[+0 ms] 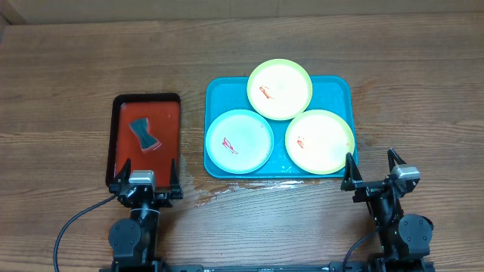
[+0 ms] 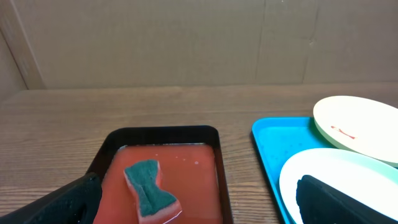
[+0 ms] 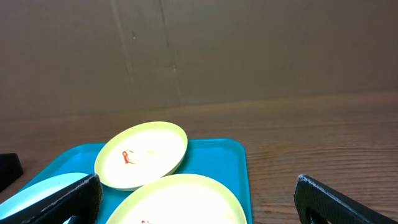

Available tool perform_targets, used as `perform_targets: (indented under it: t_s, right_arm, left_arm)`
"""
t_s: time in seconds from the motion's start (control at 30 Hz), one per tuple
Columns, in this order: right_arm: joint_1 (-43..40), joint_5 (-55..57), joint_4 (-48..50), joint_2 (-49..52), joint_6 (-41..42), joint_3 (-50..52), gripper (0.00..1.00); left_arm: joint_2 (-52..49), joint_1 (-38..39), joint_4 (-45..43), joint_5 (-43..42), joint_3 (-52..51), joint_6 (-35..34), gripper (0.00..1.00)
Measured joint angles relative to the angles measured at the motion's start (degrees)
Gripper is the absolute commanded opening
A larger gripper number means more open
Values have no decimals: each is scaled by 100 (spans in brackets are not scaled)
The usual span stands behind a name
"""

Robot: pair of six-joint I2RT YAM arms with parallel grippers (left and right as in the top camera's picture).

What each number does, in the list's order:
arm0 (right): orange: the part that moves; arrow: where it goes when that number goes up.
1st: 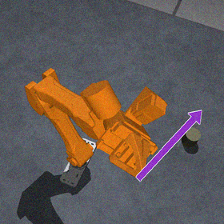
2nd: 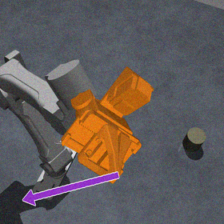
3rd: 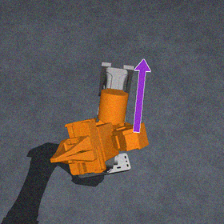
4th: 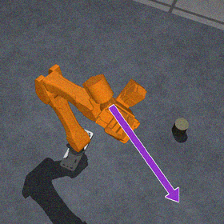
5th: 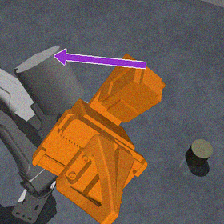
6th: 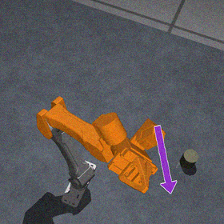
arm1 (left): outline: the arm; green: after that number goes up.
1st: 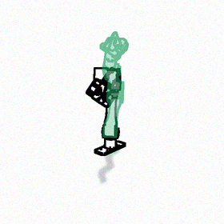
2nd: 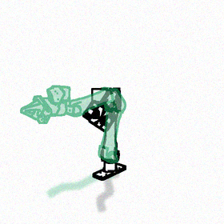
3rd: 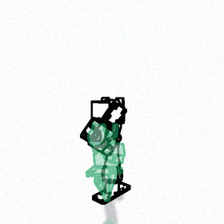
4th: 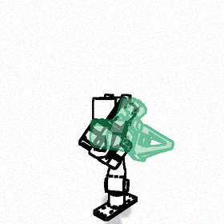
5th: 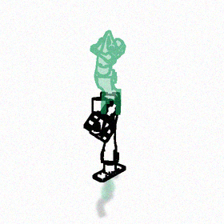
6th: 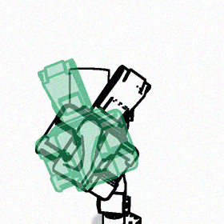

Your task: Clean dirty plates on tray and stack at the side

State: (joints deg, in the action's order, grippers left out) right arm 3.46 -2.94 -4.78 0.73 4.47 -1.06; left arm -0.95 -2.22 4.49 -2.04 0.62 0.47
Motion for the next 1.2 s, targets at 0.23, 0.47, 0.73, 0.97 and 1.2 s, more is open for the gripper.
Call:
perform_targets:
  t_s: [0.23,0.47,0.73,0.97,1.2]
  right_arm:
    - [0,-2,2,0,-4,0,100]
    - [0,0,0,0,-4,0,100]
    - [0,-2,0,0,-4,0,100]
    - [0,-2,0,0,-2,0,100]
    - [0,0,-2,0,-2,0,100]
  left_arm:
    - [-2,0,0,0,0,0,100]
    - [-2,0,0,0,0,-2,100]
    - [-2,0,0,0,0,-2,100]
    - [-2,0,0,0,0,0,100]
    - [-2,0,0,0,0,-2,100]
